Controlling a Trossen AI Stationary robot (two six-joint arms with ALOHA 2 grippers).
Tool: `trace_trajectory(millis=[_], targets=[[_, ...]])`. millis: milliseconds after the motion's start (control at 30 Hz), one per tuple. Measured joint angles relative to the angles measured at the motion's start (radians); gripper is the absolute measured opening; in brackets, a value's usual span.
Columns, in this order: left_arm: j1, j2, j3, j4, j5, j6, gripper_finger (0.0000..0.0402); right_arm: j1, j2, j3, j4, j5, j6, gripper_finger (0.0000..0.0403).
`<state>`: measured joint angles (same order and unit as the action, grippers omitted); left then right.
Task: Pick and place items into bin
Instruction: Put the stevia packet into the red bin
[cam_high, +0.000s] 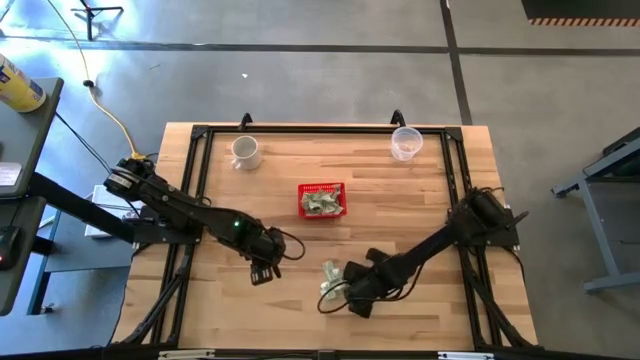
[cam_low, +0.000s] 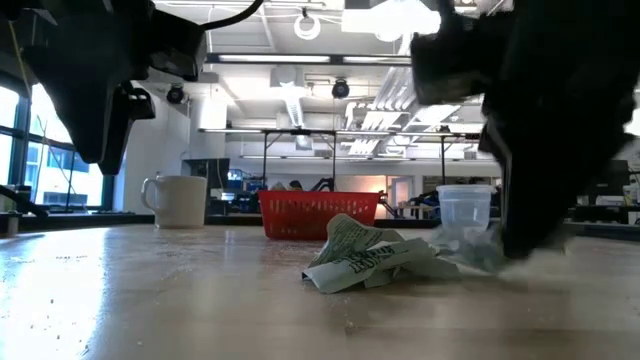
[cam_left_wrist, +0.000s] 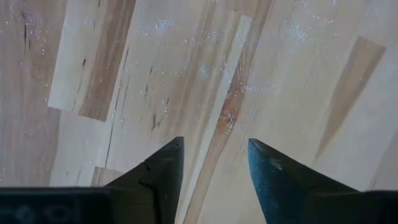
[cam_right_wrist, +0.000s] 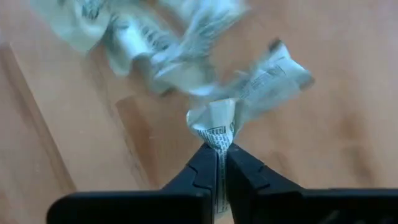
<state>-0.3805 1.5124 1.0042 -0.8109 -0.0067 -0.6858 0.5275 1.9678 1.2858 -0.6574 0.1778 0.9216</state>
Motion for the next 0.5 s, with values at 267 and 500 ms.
trace_trajectory(millis=[267,500], targets=[[0.000,0.000,0.000,0.010,0.001,-0.026,0.0199,-0.122,-0.218,-0.002,-0.101,0.180,-0.100,0.0007],[-0.037,-0.007,0.000,0.071,-0.014,-0.068,0.0199,-0.404,-0.253,-0.002,0.048,0.135,-0.386,0.0005]])
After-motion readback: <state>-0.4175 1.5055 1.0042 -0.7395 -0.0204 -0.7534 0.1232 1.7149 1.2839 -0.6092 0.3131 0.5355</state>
